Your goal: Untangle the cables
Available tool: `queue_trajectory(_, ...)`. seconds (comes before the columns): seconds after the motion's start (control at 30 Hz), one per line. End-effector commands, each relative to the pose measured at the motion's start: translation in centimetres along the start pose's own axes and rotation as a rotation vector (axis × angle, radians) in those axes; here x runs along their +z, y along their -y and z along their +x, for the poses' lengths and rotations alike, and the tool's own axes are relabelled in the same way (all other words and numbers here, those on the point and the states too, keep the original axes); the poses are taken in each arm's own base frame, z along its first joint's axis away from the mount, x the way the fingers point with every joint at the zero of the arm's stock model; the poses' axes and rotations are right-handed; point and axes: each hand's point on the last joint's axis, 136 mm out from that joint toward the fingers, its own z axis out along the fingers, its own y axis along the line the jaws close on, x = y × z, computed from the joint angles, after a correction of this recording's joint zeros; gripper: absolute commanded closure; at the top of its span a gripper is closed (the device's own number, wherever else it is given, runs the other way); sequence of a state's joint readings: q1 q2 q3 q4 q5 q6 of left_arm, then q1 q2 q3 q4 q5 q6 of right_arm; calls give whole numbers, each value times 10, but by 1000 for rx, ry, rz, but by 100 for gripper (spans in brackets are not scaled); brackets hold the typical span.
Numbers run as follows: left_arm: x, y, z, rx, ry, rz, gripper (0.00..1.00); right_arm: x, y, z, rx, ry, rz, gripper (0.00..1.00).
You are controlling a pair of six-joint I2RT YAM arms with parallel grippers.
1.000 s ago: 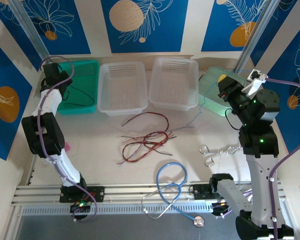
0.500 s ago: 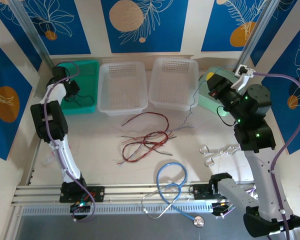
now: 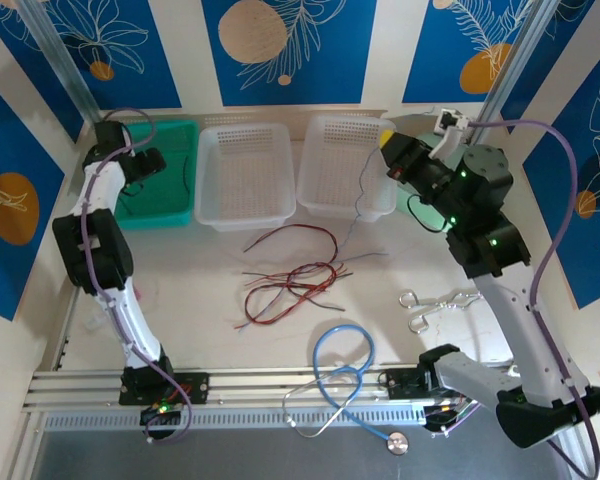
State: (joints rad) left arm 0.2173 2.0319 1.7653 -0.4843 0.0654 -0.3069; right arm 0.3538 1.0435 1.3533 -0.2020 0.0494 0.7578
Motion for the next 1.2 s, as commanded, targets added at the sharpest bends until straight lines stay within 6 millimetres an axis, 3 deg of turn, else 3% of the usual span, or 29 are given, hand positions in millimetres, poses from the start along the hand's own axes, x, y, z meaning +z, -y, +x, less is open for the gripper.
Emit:
queue_trajectory(0.0,-48,27,-29,40,118,85,7,12,-34,-20,-45,59,-96,100)
queue_trajectory(0.2,-103,68,-12,80,121,293,7,48,-79,-31,-79,59,-216,100)
queue_trajectory(0.37,-133,99,29,54,92,447,6,83,-108,-40,-109,71,-292,100)
queue_trajectory(0.53,-142,122,76,8,20,542,6,140,-114,-28,-107,109,-338,100)
queue_trajectory(0.7,-152,138,114,45,-28,561,6,206,-90,0,-120,69,-295,100)
queue_trajectory(0.8,-157,139,139,47,-50,561,6,253,-52,42,-132,-29,-208,100)
queue_trajectory(0.97,-166,116,160,101,-31,484,2,317,37,144,-126,-270,-77,100)
queue_trajectory(1.07,-174,106,164,130,-38,455,1,336,87,217,-123,-497,29,100)
queue_trajectory(1.17,-180,102,167,120,-35,454,1,337,112,266,-56,-651,59,100)
